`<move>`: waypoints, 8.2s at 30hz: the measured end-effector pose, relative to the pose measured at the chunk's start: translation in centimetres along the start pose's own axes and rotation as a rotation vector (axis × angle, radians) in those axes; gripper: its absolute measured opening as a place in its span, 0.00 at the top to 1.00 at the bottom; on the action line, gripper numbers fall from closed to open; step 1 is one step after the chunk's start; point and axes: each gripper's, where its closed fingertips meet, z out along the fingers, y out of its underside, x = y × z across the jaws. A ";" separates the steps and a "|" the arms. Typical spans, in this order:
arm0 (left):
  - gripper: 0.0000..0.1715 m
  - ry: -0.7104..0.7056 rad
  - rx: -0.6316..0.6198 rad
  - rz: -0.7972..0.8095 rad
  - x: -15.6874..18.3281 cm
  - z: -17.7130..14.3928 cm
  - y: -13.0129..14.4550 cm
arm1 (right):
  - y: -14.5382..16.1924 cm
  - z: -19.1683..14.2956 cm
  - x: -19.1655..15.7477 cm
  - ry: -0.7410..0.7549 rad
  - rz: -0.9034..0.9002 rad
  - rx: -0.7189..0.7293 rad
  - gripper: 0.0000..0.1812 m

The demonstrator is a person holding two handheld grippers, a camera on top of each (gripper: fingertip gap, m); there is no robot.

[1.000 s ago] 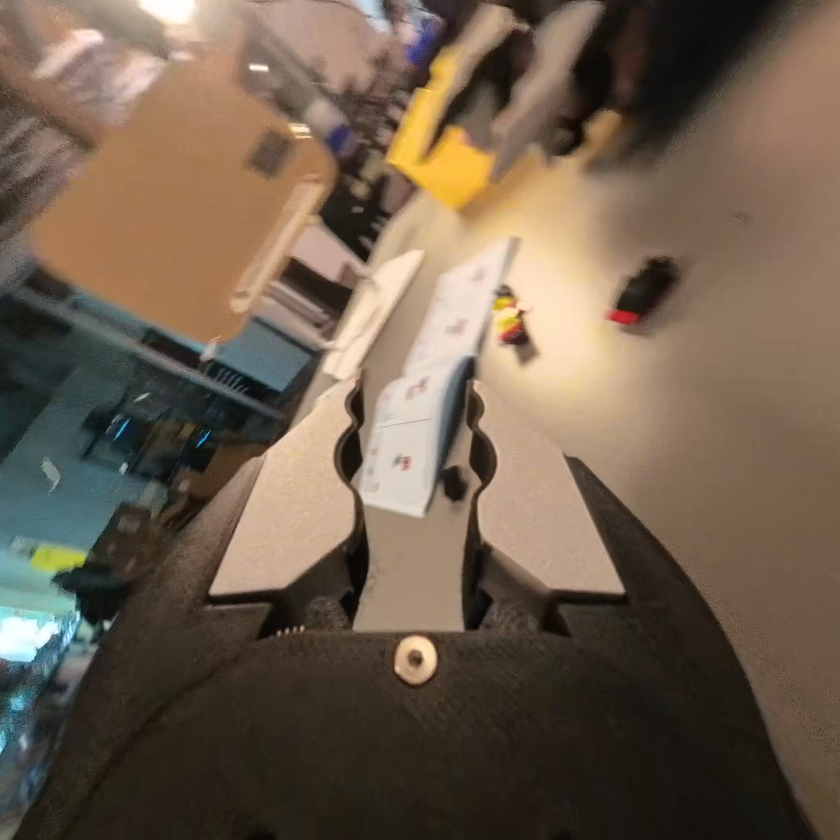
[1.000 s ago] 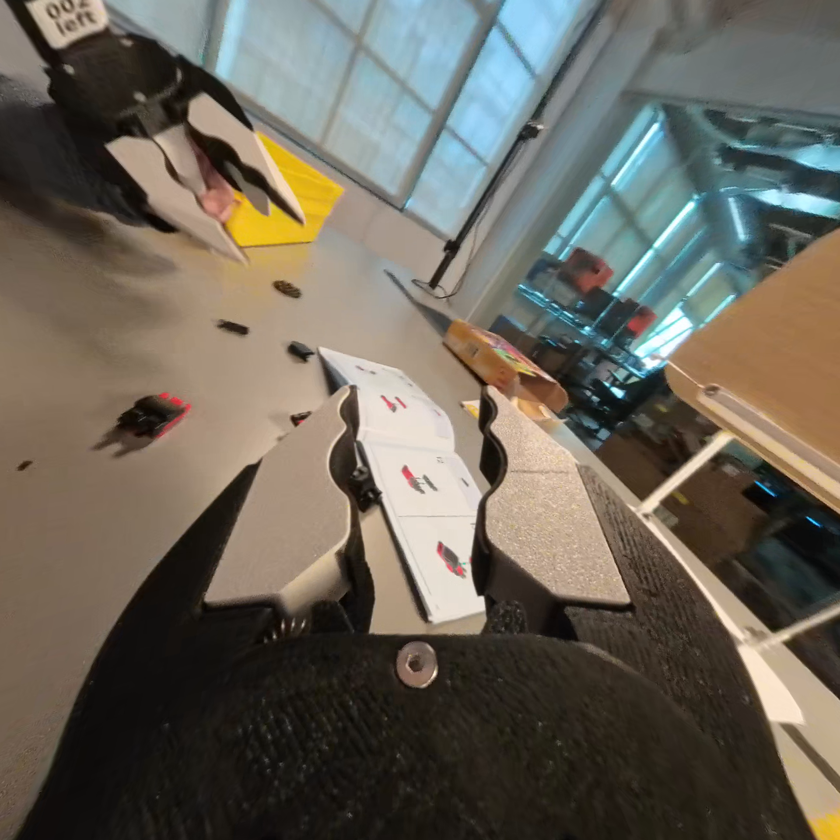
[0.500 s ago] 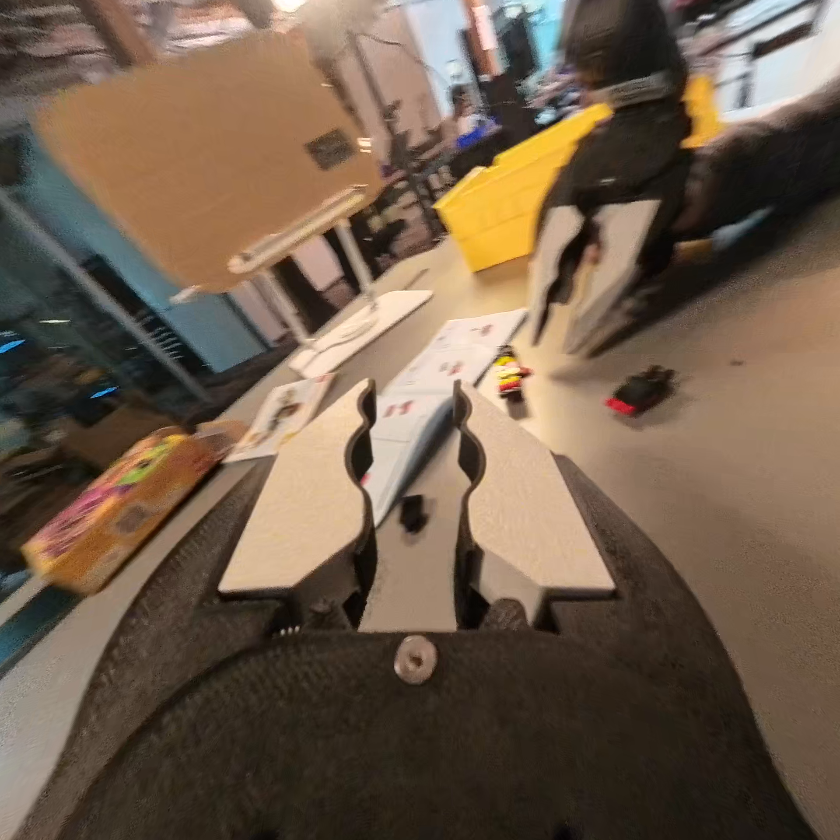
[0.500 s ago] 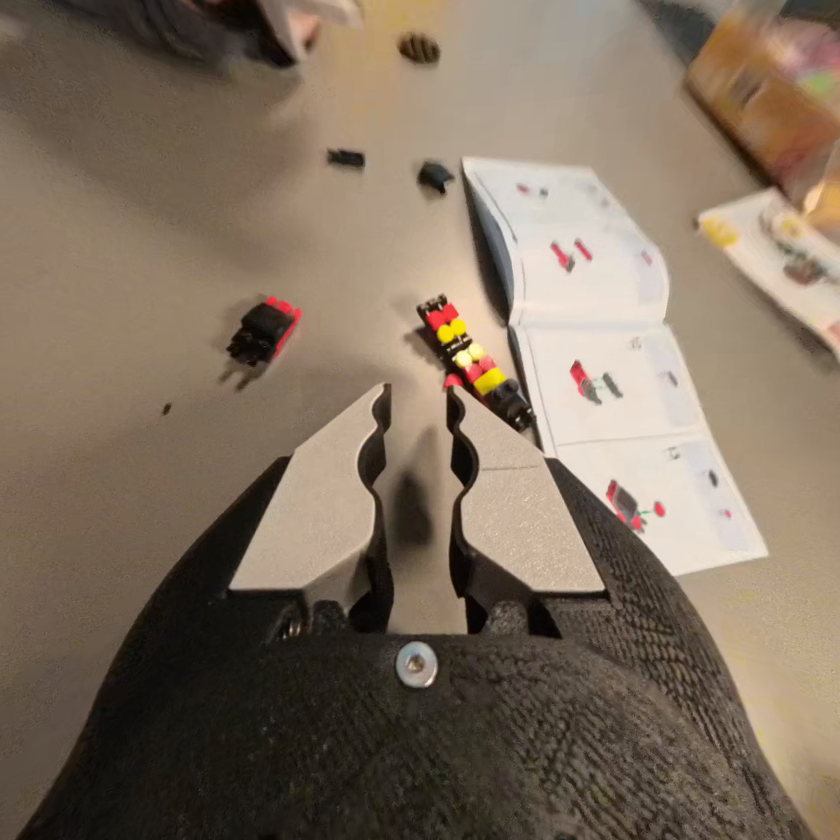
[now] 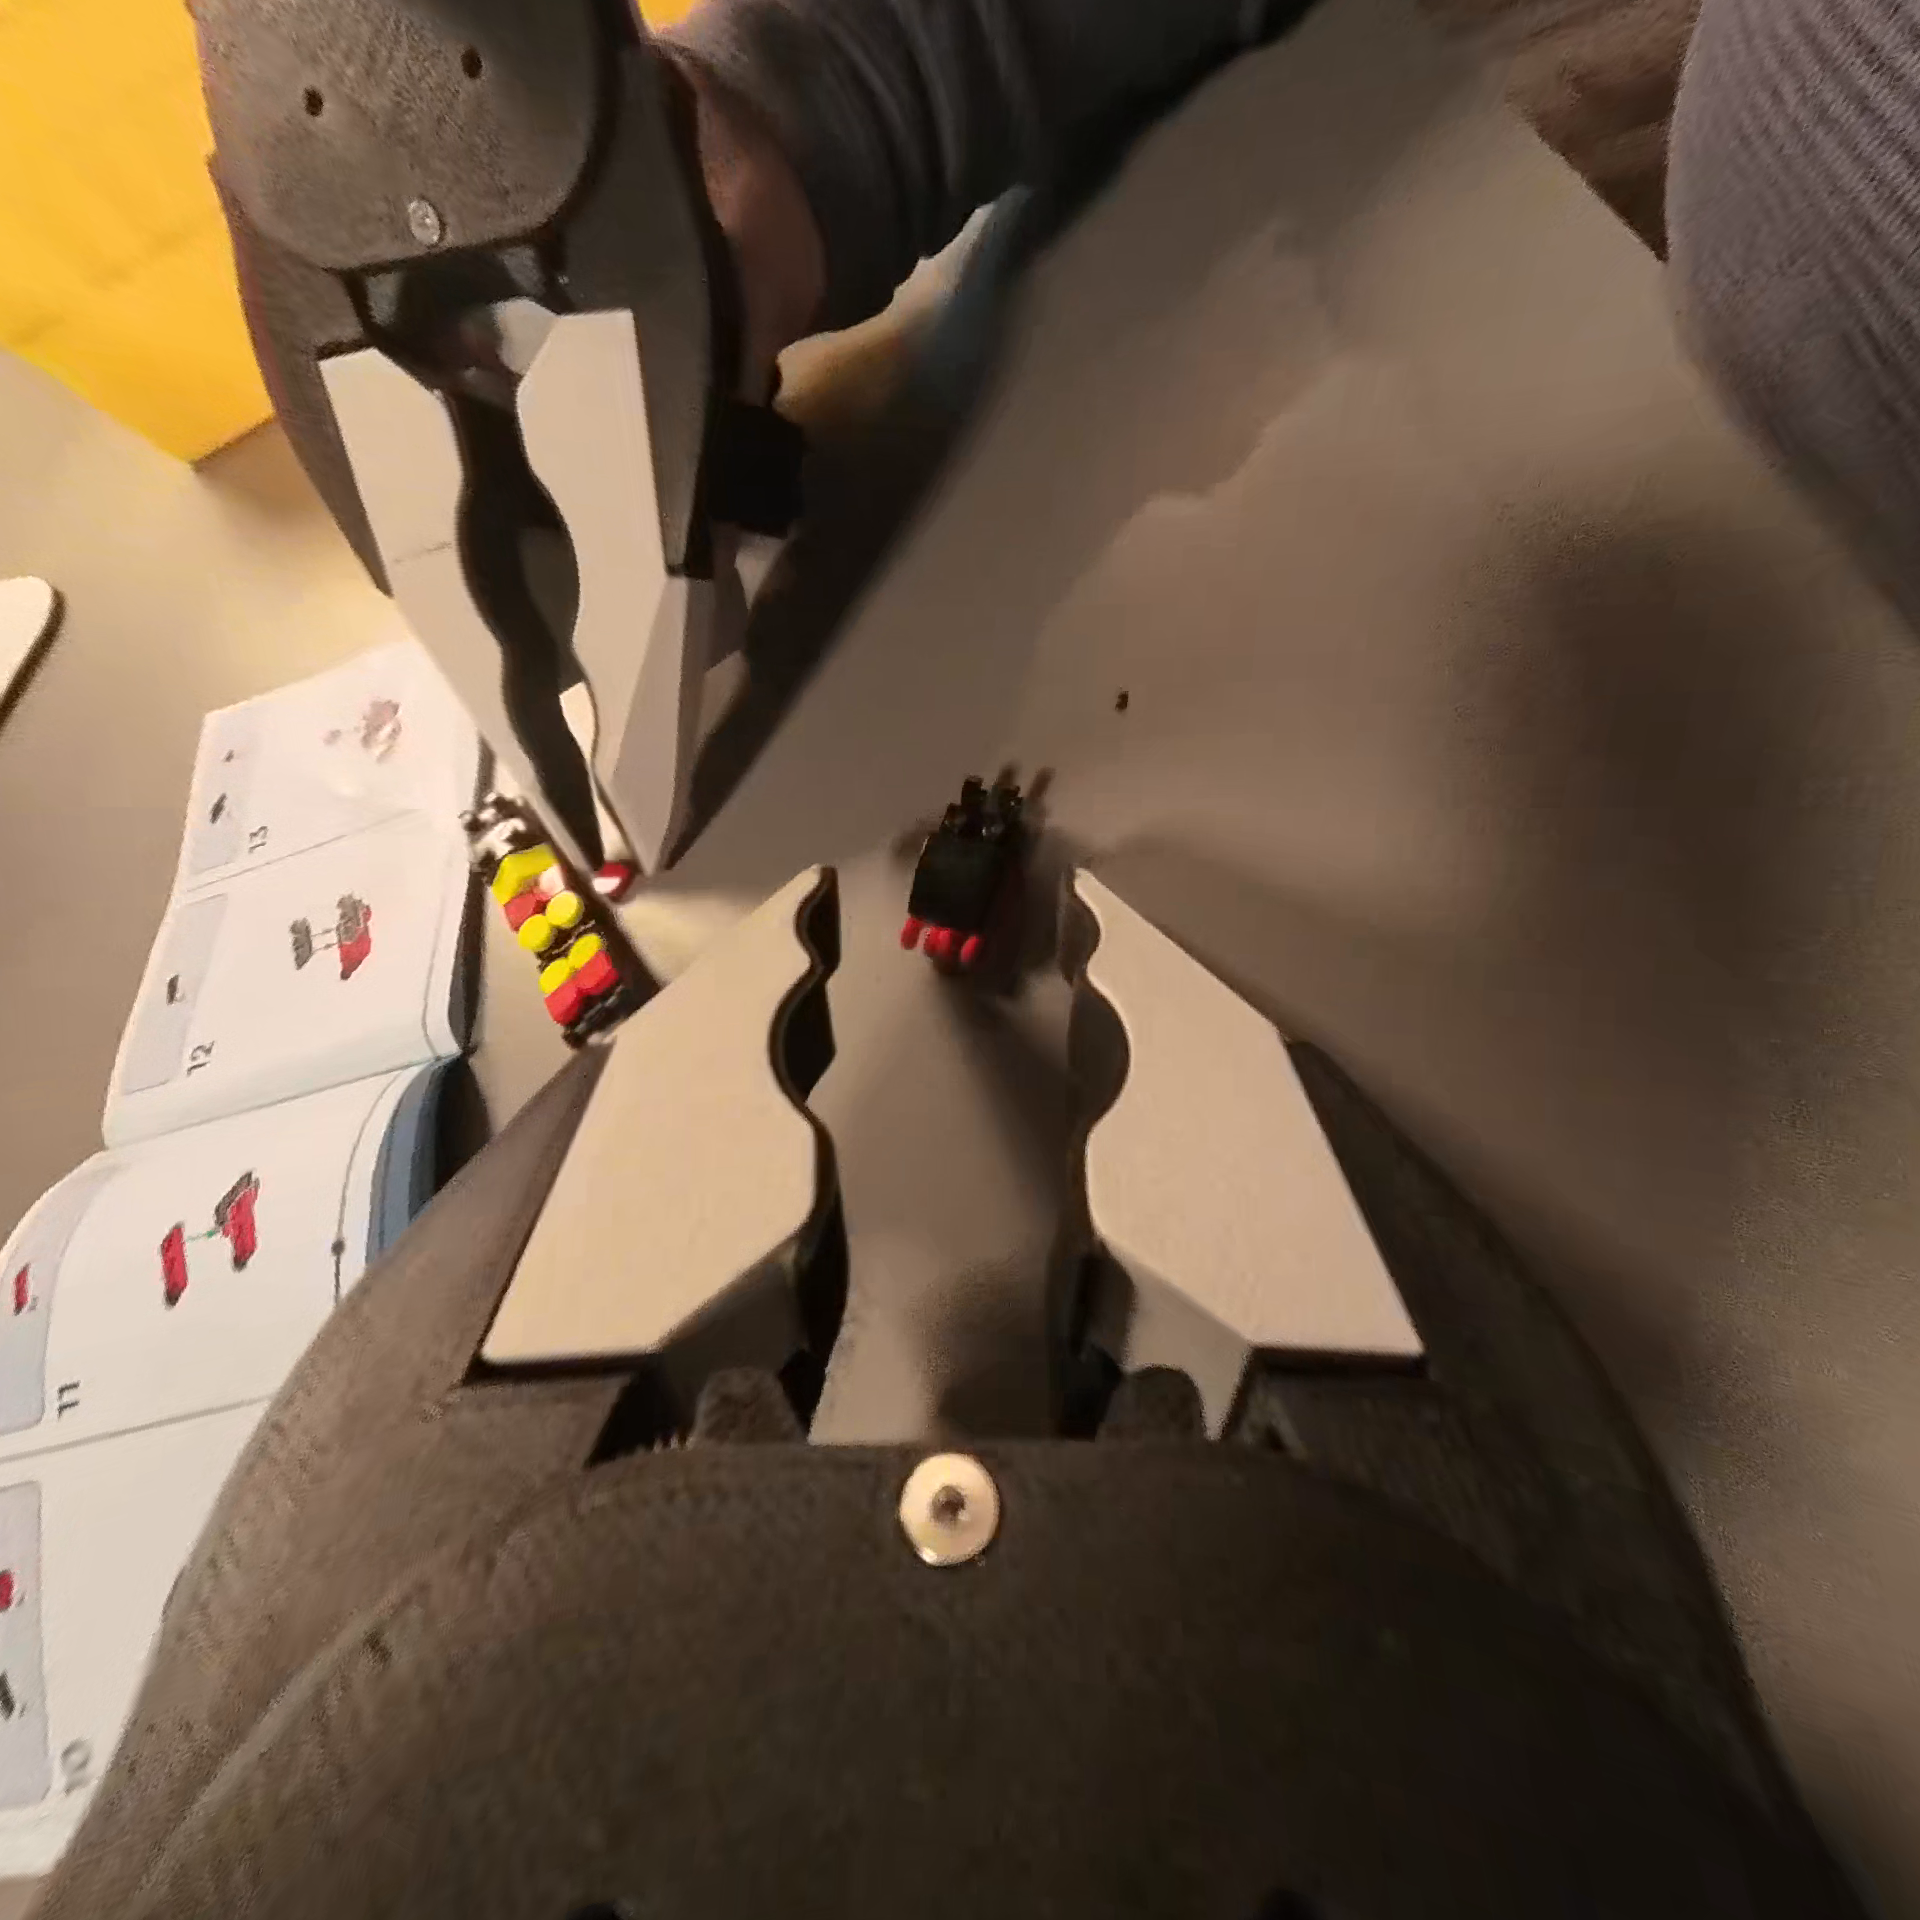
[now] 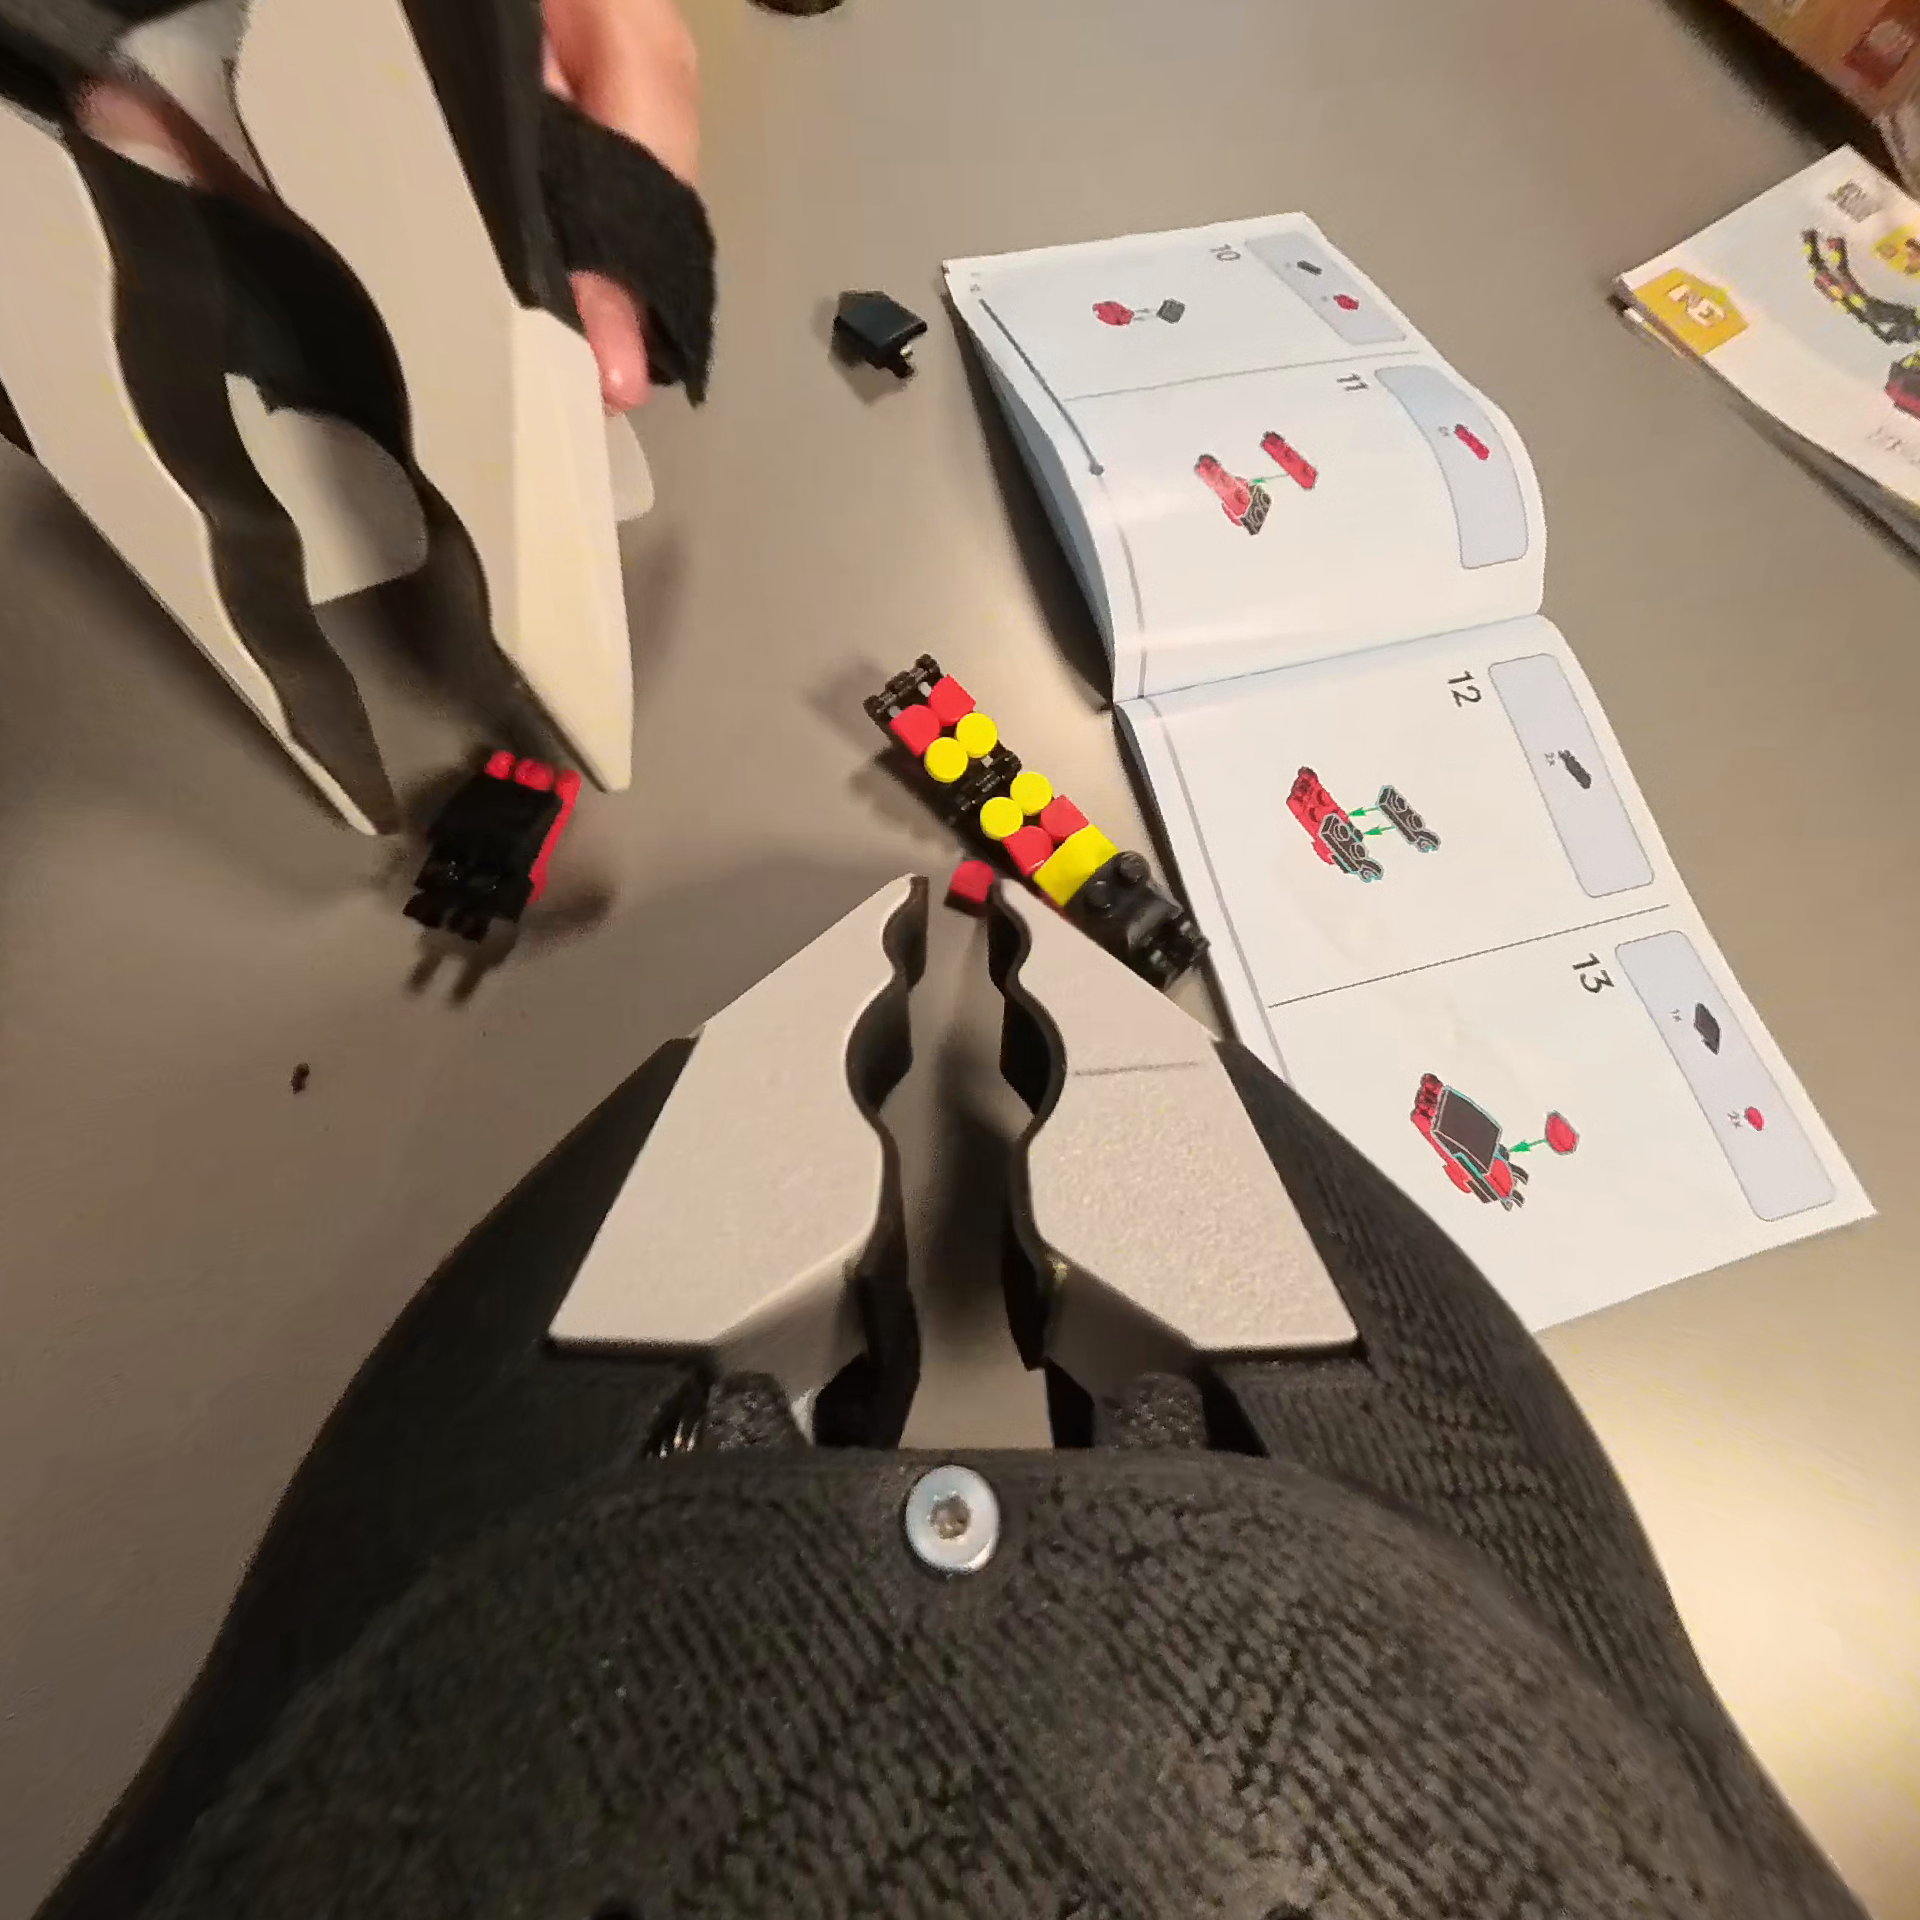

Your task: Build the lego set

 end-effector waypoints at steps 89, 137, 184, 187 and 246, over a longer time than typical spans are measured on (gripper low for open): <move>0.91 -0.044 -0.021 -0.499 -2.6 -1.6 0.3 | -3.5 -1.5 -6.4 0.148 -0.987 0.165 0.84; 0.38 -0.963 0.084 0.232 -8.0 -7.2 -2.5 | -8.1 -9.6 3.9 0.640 -0.575 0.751 0.46; 0.26 -1.620 0.469 -0.028 13.1 -23.1 -8.3 | -13.7 -7.1 -7.0 0.665 -0.701 0.874 0.32; 0.26 -1.678 0.434 -0.075 17.2 -24.9 -6.6 | -14.7 -7.1 -9.5 0.638 -0.763 0.913 0.32; 0.22 -2.348 -0.096 -0.535 42.6 -107.1 22.3 | -76.0 41.0 -45.7 -0.085 -0.006 0.866 0.40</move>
